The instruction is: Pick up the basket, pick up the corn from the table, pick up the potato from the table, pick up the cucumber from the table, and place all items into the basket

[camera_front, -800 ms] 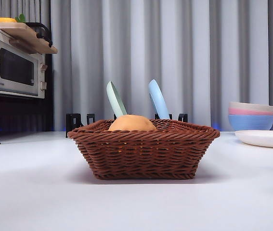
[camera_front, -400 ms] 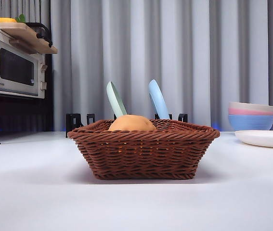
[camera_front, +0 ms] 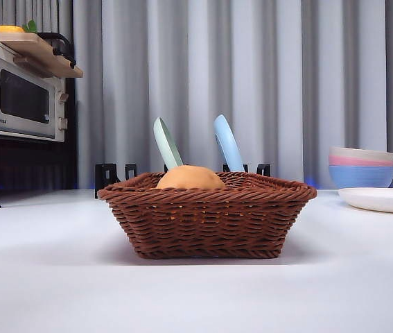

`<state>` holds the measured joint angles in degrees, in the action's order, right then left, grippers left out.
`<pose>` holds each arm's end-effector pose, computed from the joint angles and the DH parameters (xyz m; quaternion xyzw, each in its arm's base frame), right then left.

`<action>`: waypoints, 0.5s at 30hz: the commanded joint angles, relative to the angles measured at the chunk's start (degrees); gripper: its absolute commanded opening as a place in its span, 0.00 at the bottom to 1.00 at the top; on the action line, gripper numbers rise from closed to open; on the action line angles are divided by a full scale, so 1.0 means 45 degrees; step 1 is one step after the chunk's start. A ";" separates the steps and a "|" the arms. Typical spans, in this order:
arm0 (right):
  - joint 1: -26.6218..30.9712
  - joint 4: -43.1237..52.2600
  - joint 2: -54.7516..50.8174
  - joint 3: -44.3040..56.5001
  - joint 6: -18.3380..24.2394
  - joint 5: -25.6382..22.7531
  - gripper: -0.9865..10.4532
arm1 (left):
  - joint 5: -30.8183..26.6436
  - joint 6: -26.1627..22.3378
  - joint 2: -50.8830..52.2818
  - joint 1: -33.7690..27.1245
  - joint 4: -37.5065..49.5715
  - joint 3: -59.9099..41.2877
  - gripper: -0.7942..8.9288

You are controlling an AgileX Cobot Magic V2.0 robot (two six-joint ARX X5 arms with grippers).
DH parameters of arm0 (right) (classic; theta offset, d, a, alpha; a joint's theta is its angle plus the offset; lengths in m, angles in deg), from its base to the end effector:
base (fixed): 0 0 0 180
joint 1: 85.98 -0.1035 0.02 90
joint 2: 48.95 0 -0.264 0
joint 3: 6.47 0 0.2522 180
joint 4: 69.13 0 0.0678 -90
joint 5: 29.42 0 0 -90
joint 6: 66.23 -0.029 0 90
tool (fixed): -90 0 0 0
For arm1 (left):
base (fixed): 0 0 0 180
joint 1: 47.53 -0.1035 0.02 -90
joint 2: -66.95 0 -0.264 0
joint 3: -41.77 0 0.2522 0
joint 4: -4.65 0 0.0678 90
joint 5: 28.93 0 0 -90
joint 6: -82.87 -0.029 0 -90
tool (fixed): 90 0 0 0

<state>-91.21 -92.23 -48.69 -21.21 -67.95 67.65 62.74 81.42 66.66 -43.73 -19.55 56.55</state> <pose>0.0950 0.0123 0.1533 0.0161 0.0767 0.1057 0.9913 0.0953 -0.0072 0.1516 0.0142 0.0840 -0.0486 0.9952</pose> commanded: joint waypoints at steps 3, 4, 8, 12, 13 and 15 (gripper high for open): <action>-0.0005 -0.0126 0.0126 0.0136 -0.0073 0.0010 0.09 | -0.0029 0.0078 0.0024 -0.0019 0.0024 -0.0189 0.08; -0.0005 -0.0126 0.0141 0.0136 -0.0073 0.0010 0.09 | -0.0029 0.0078 0.0024 -0.0019 0.0024 -0.0189 0.08; -0.0005 -0.0126 0.0146 0.0136 -0.0073 0.0010 0.09 | -0.0029 0.0083 0.0024 -0.0019 0.0024 -0.0189 0.08; -0.0005 -0.0126 0.0146 0.0136 -0.0073 0.0010 0.09 | -0.0029 0.0078 0.0024 -0.0019 0.0024 -0.0189 0.08; -0.0005 -0.0126 0.0146 0.0136 -0.0073 0.0010 0.09 | -0.0029 0.0078 0.0024 -0.0019 0.0024 -0.0189 0.08; -0.0005 -0.0126 0.0146 0.0136 -0.0073 0.0010 0.09 | -0.0034 0.0078 0.0024 -0.0019 0.0024 -0.0189 0.08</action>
<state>-91.21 -92.23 -48.06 -21.21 -67.95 67.65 62.74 81.42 66.66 -43.73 -19.55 56.55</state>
